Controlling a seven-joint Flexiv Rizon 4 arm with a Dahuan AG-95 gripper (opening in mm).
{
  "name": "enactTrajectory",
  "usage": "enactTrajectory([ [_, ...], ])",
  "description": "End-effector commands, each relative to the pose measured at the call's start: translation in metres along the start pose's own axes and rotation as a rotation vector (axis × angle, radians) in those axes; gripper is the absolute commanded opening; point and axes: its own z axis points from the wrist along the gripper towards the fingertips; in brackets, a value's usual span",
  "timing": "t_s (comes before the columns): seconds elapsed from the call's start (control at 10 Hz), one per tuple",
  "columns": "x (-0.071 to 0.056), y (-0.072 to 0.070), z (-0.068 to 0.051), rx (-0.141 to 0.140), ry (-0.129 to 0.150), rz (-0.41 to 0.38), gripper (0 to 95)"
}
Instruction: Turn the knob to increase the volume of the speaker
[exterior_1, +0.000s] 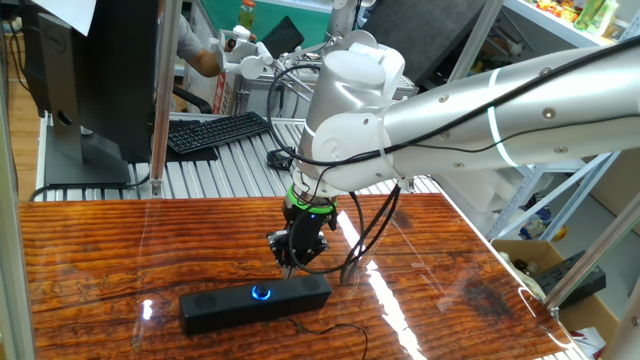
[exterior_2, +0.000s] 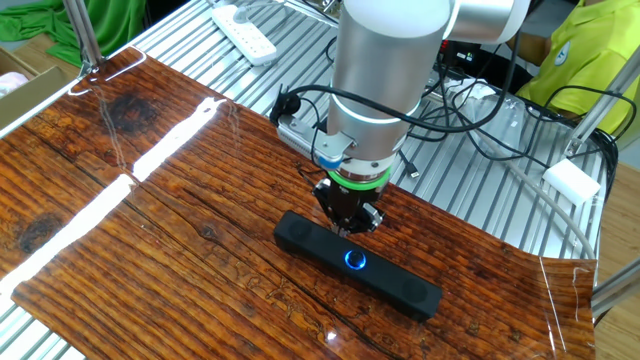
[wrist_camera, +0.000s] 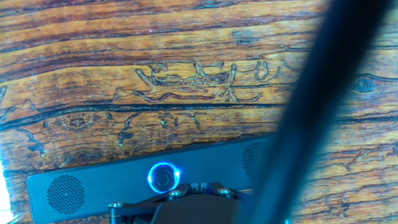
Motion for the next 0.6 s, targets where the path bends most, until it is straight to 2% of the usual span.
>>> enactTrajectory([
  [0.1,0.0000,0.0001,0.0004,0.001,0.000,-0.004,0.0],
  [0.6,0.0001,0.0001,0.0004,0.002,-0.004,-0.014,0.0],
])
